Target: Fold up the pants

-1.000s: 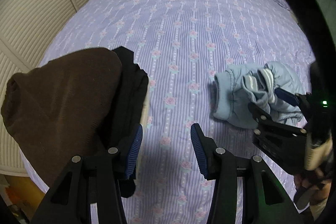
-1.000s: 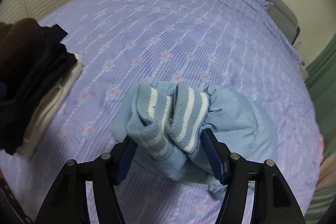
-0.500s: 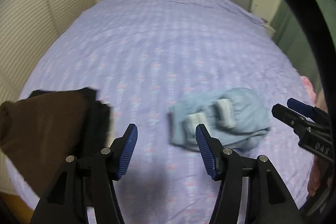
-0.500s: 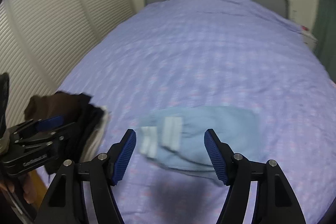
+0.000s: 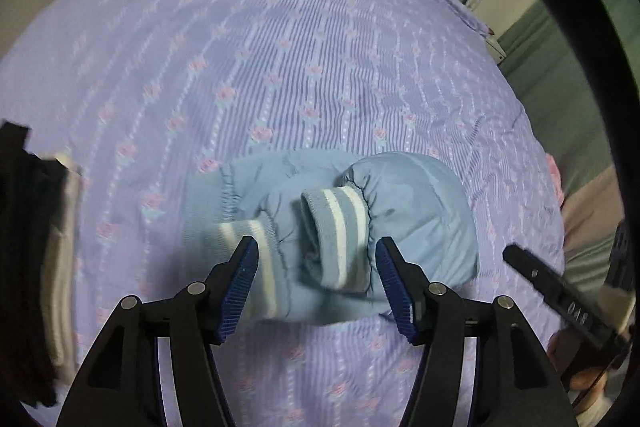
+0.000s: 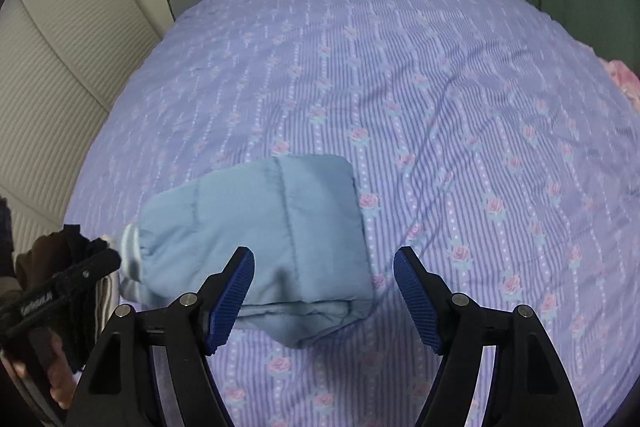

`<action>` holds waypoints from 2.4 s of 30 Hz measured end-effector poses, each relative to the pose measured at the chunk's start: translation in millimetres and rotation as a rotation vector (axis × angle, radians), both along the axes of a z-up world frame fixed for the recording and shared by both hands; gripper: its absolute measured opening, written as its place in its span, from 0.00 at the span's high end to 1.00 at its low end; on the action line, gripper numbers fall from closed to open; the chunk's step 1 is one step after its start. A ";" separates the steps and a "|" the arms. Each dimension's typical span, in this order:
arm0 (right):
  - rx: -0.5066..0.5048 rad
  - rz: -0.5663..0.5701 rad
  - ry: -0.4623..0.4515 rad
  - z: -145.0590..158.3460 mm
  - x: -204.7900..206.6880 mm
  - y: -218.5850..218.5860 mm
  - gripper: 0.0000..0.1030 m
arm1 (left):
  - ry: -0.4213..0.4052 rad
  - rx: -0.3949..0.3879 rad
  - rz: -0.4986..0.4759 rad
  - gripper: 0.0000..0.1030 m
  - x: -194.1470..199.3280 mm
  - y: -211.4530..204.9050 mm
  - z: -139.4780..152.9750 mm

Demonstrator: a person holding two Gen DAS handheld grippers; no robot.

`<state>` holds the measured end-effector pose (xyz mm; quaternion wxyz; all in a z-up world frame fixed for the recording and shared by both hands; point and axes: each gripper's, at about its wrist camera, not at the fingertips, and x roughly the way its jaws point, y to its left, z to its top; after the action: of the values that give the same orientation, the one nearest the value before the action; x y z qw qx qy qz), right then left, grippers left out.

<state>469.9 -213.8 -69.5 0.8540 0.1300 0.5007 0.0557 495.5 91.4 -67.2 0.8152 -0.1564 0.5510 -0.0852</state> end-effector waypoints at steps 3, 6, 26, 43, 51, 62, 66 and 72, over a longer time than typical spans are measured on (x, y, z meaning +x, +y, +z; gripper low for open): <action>0.016 0.002 0.012 -7.1 3.2 -2.6 0.29 | 0.050 -0.043 0.013 0.67 10.9 -6.8 -16.7; 0.031 0.008 0.016 -9.3 2.6 -1.5 0.29 | 0.047 -0.016 0.024 0.88 8.1 -9.3 -21.1; 0.379 0.026 0.168 -86.6 39.4 7.1 0.10 | 0.049 0.125 0.065 0.89 4.7 21.6 -46.5; 0.203 -0.016 0.242 -94.0 34.7 60.3 0.42 | -0.008 0.102 0.093 0.31 -27.6 51.9 -19.8; 0.186 -0.054 0.236 -93.9 32.1 69.0 0.42 | 0.062 -0.209 0.242 0.15 -57.2 50.4 -51.2; 0.193 -0.056 0.234 -99.4 31.8 57.6 0.41 | 0.063 -0.354 0.363 0.12 -43.7 39.7 -95.8; 0.198 -0.058 0.234 -99.8 33.5 57.4 0.41 | 0.068 -0.366 0.361 0.06 -27.5 48.4 -110.0; 0.202 -0.055 0.231 -102.3 33.8 55.1 0.40 | 0.094 -0.428 0.368 0.03 -14.4 59.0 -136.8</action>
<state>503.8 -158.7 -171.9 0.7744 0.2345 0.5838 0.0669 481.1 150.4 -204.0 0.7390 -0.4262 0.5200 -0.0427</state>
